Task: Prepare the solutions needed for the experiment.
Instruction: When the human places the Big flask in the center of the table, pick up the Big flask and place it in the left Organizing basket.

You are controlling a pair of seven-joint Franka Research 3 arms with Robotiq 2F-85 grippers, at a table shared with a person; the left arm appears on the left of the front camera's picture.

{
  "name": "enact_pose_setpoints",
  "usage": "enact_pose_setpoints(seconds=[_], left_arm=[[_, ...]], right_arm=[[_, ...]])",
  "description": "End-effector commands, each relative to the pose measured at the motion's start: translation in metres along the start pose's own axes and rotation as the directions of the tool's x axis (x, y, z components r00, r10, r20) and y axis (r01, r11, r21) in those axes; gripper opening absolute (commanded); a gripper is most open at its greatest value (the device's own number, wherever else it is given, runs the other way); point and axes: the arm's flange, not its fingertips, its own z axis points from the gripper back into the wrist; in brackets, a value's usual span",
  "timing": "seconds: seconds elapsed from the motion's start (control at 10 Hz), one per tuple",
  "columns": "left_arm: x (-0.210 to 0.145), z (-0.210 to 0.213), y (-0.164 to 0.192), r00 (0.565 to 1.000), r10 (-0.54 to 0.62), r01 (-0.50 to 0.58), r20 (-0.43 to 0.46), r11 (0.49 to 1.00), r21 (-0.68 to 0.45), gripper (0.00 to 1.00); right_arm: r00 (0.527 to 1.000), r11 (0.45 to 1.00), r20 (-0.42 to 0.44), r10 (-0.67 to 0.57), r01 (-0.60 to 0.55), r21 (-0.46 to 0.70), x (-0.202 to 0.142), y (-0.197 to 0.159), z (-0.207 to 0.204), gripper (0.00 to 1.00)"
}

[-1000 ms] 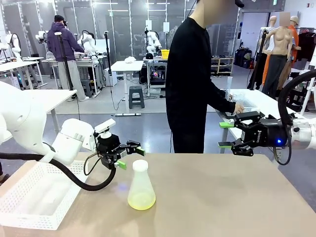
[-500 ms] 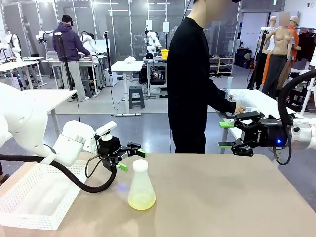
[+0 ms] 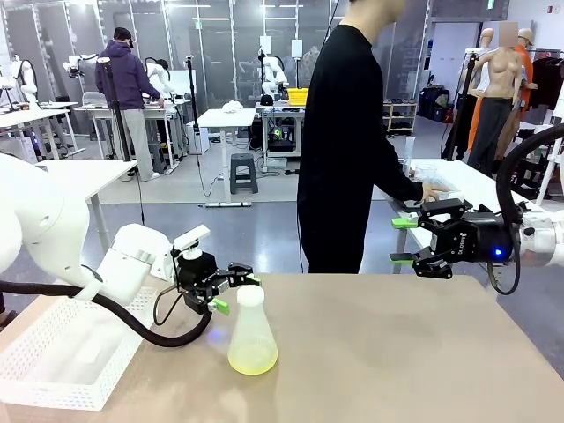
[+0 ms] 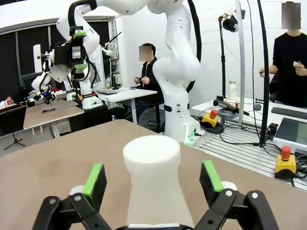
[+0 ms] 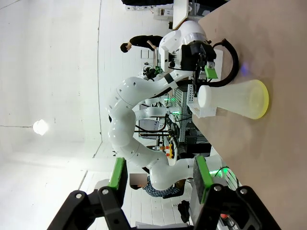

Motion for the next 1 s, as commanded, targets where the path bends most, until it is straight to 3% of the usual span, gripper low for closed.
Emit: enact_pose_setpoints(seconds=[0.0,0.9], left_arm=[[-0.005,0.001,0.008,1.000,-0.003,0.003,-0.019,1.000,0.008,1.00],[-0.014,-0.033,0.012,0.997,0.077,-0.077,0.000,0.995,-0.060,1.00]], right_arm=[[1.000,1.000,-0.002,0.008,-0.008,0.007,0.000,0.001,0.000,0.70],[1.000,1.000,-0.002,0.008,-0.008,0.007,0.000,0.001,0.000,0.70]])
